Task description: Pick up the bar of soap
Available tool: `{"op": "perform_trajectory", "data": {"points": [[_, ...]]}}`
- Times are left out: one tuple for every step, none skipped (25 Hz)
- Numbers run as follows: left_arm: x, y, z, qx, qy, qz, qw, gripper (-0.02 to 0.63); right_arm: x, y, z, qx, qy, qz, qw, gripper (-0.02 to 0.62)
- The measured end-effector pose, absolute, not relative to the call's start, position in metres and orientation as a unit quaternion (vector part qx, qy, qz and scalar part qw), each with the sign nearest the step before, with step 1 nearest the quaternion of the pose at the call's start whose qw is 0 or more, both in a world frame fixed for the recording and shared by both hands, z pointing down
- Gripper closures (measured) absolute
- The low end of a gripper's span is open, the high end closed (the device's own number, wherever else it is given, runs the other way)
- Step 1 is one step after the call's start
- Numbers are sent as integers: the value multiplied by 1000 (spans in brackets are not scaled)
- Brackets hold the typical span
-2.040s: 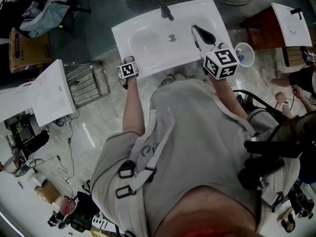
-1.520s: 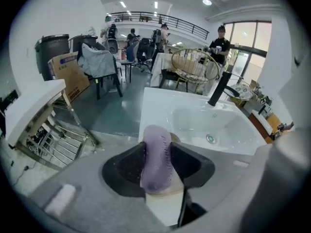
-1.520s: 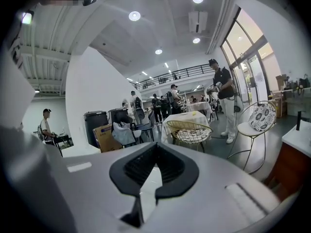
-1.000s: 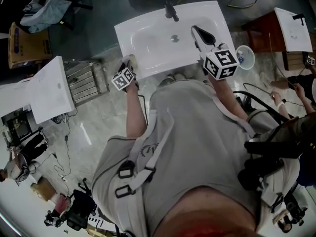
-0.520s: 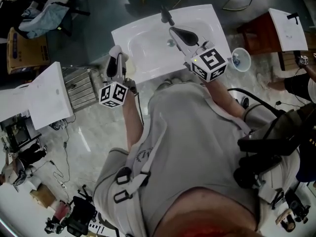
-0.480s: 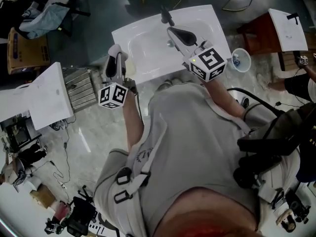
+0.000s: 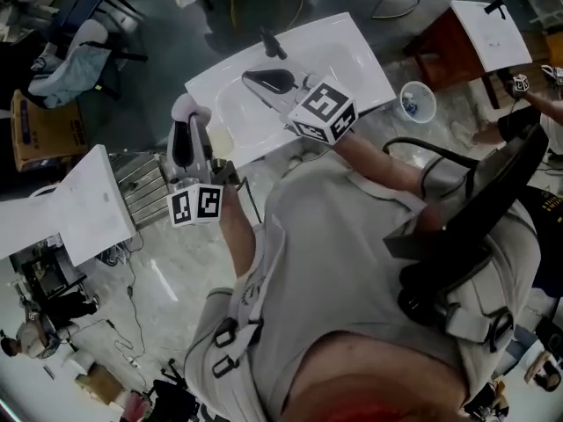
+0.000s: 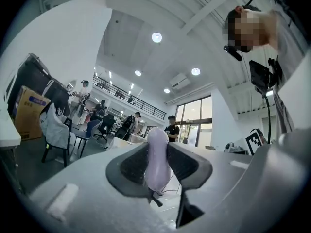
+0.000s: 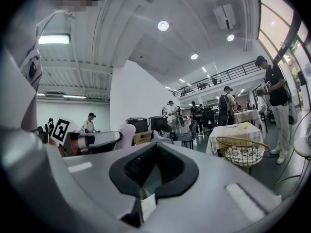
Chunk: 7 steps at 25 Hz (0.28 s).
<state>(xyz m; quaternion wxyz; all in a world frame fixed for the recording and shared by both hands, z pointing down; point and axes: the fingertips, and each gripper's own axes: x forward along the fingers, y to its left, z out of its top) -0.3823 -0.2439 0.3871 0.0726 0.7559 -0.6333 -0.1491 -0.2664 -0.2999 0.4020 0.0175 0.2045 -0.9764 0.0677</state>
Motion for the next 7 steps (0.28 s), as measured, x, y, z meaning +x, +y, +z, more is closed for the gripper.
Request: {"op": "perform_trajectory", "data": {"points": [[-379,-241,387,755,-632,-158,76,483,-267,-298,403,200,-977,68,18,594],[-375,-238,387,754,-630,-166,80,483,-267,-297,403,196,-978,69,20,594],[-371,-234,386,754,-628,-174,84,483,-267,-294,404,192,-979,71,21,594],[-366,-231,386,753,-626,-181,87,485,-266,-292,405,188,-979,73,23,594],[-360,-228,385,754,-623,-187,90,485,-264,-290,406,186,-979,75,24,594],[-354,-226,385,755,-620,-193,93,485,-261,-289,406,183,-980,77,26,594],[-348,-224,384,756,-617,-198,96,485,-258,-287,407,182,-980,79,27,594]]}}
